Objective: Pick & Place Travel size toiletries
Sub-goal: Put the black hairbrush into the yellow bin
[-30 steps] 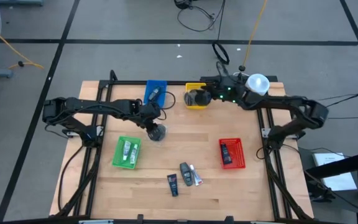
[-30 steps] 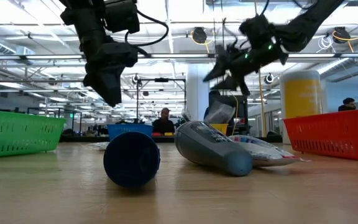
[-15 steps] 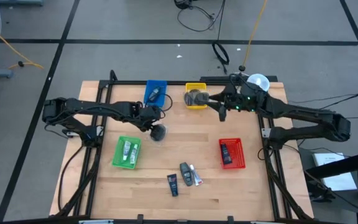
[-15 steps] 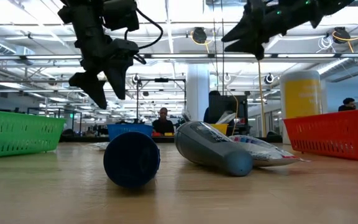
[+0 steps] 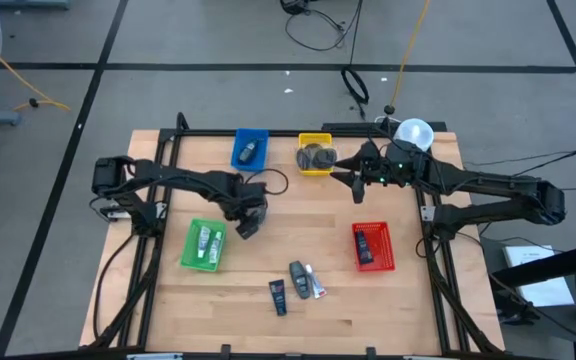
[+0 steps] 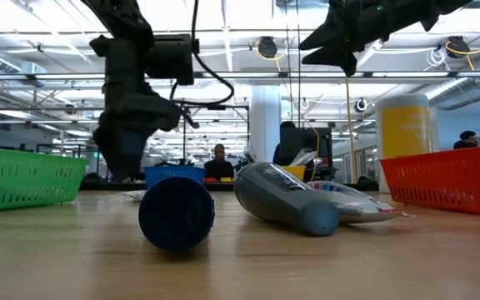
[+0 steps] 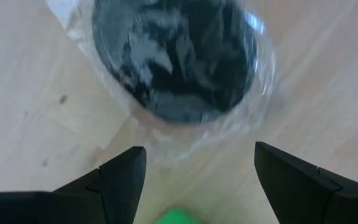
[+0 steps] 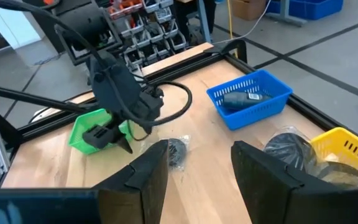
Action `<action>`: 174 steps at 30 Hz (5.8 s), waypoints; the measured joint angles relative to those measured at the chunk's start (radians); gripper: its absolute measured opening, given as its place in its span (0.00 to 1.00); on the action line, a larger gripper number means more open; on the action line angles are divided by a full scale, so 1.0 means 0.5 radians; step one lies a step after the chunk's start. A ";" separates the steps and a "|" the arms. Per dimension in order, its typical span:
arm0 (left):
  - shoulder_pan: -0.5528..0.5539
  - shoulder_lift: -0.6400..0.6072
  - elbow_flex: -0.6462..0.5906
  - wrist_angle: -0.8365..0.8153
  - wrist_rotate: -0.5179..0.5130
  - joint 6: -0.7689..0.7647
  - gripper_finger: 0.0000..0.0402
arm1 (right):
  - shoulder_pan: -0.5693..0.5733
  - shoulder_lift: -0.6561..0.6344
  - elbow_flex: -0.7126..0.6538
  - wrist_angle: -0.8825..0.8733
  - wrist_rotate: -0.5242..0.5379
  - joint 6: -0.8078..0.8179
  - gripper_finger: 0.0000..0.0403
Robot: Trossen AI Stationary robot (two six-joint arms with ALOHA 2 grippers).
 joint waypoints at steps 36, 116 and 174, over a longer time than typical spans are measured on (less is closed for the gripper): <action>0.025 0.301 0.008 0.037 -0.144 0.717 0.66 | -0.001 0.000 0.000 0.015 0.002 0.063 0.41; -0.242 -0.212 0.002 0.796 -0.462 0.638 0.00 | 0.300 1.347 0.077 1.300 0.013 1.277 0.53; -0.238 -0.214 0.002 0.806 -0.436 0.132 0.65 | -0.475 1.053 0.130 0.482 -0.092 0.958 0.07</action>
